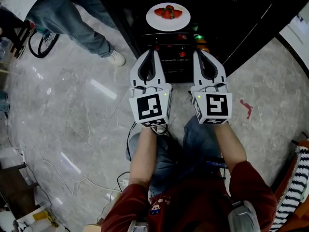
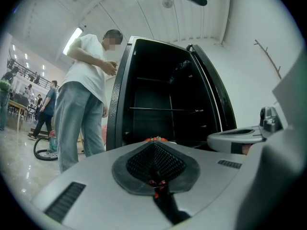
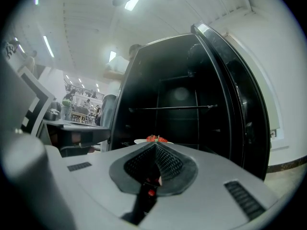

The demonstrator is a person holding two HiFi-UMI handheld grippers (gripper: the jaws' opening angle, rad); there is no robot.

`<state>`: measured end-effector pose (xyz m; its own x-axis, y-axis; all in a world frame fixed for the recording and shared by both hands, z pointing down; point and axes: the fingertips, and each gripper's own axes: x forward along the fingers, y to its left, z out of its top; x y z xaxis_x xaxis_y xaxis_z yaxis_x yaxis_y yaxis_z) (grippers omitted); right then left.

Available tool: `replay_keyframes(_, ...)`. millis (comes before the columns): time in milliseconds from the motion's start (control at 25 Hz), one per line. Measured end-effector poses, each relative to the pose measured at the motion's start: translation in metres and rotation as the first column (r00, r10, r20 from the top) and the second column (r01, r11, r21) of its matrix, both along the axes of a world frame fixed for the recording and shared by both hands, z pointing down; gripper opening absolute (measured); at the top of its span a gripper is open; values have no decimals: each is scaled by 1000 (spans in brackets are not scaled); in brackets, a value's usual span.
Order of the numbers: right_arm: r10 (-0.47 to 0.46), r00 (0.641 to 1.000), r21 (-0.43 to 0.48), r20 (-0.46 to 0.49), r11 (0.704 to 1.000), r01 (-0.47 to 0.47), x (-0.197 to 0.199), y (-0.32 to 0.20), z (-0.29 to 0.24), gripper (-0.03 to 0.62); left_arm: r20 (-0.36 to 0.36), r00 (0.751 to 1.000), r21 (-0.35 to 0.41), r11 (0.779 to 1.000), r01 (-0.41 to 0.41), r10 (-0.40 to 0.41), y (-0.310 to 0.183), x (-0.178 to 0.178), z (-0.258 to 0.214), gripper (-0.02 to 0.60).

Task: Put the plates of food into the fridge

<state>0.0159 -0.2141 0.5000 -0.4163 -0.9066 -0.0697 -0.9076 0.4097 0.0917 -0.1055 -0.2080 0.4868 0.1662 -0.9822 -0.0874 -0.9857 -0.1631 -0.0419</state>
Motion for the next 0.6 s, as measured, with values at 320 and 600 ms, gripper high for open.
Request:
replay_keyframes(320, -1, 1000, 9, 4, 1000, 1, 2, 0, -21, 3, -1, 1000, -2, 1000, -7, 7, -5, 2, -9, 6)
replay_keyframes(600, -6, 1000, -33, 27, 999, 7, -2, -1, -56, 5, -26, 1000, -25, 1000, -13, 12, 0, 1, -51, 6)
